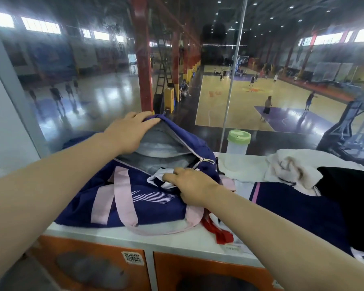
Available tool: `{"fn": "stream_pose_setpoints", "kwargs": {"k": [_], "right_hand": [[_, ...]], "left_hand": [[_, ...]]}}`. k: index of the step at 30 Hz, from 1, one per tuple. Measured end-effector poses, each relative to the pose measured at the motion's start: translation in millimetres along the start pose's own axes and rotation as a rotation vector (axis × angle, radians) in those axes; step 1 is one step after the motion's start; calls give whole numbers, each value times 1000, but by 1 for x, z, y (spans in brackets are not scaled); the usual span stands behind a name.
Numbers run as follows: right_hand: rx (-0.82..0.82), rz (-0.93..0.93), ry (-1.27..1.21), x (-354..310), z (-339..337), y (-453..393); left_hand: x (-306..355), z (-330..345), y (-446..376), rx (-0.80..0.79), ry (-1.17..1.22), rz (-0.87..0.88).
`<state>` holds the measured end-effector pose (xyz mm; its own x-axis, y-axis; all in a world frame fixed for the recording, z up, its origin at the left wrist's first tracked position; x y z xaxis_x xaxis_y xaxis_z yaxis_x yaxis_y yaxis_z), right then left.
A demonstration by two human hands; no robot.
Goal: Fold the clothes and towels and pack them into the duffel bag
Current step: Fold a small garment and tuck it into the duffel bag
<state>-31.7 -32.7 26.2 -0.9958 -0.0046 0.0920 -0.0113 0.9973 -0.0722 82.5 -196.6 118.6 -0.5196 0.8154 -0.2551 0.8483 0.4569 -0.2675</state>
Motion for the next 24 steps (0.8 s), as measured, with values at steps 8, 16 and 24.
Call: {"fn": "stream_pose_setpoints", "kwargs": {"k": [8,16,24], "right_hand": [[89,-104,249,2,7,-6],[33,-145,471,-8,-2,-18],[51,69,448,7,-25,-42]], "left_hand": [[45,48,86,264,78,153],[75,95,123,43,281,-112],[109,85,160,194,304,-108]]}}
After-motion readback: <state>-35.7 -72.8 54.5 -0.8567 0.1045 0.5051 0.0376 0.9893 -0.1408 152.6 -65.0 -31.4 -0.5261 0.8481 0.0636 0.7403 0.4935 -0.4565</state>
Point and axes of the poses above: each hand's wrist, its own y-axis away from the middle knuckle, its own z-axis out of the palm, x = y × z, the point moved 2 cm from there along -y, towards the middle knuckle, and after that the axes turned 2 degrees about y, right-handed, at the moved point
